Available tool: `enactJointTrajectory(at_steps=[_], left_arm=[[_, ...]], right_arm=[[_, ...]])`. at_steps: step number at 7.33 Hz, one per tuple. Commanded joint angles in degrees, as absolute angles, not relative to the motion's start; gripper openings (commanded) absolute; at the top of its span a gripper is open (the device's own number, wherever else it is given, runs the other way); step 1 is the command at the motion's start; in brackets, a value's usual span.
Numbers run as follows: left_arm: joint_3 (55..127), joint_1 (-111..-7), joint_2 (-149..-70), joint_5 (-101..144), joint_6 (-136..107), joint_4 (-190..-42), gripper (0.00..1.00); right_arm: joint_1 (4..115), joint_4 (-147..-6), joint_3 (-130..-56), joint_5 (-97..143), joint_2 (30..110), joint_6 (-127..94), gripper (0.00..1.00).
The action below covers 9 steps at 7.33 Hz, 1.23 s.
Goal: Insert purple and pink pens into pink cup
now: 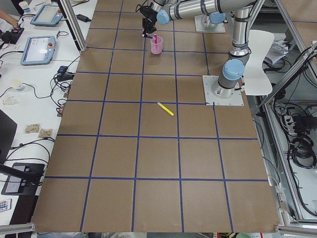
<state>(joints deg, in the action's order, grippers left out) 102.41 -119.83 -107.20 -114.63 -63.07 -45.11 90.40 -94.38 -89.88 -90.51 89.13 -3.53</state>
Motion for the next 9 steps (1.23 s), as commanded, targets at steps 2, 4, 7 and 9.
enactJointTrajectory(at_steps=[2, 4, 7, 9], left_arm=[[103.01, -121.02, -107.31, -115.39, -63.19, -45.35, 0.00], [103.01, -121.11, -108.45, -116.54, -63.81, -45.35, 0.00], [103.01, -122.25, -109.60, -117.60, -66.34, -45.35, 0.00], [102.92, -123.39, -109.78, -117.86, -66.36, -45.35, 0.99]], right_arm=[[91.14, -94.39, -89.91, -90.35, 89.03, 0.97, 1.00], [91.14, -94.39, -89.91, -90.35, 89.03, 0.97, 1.00], [91.14, -94.39, -90.00, -90.35, 89.03, 0.97, 1.00], [91.14, -94.39, -90.00, -90.35, 89.03, 1.05, 1.00]])
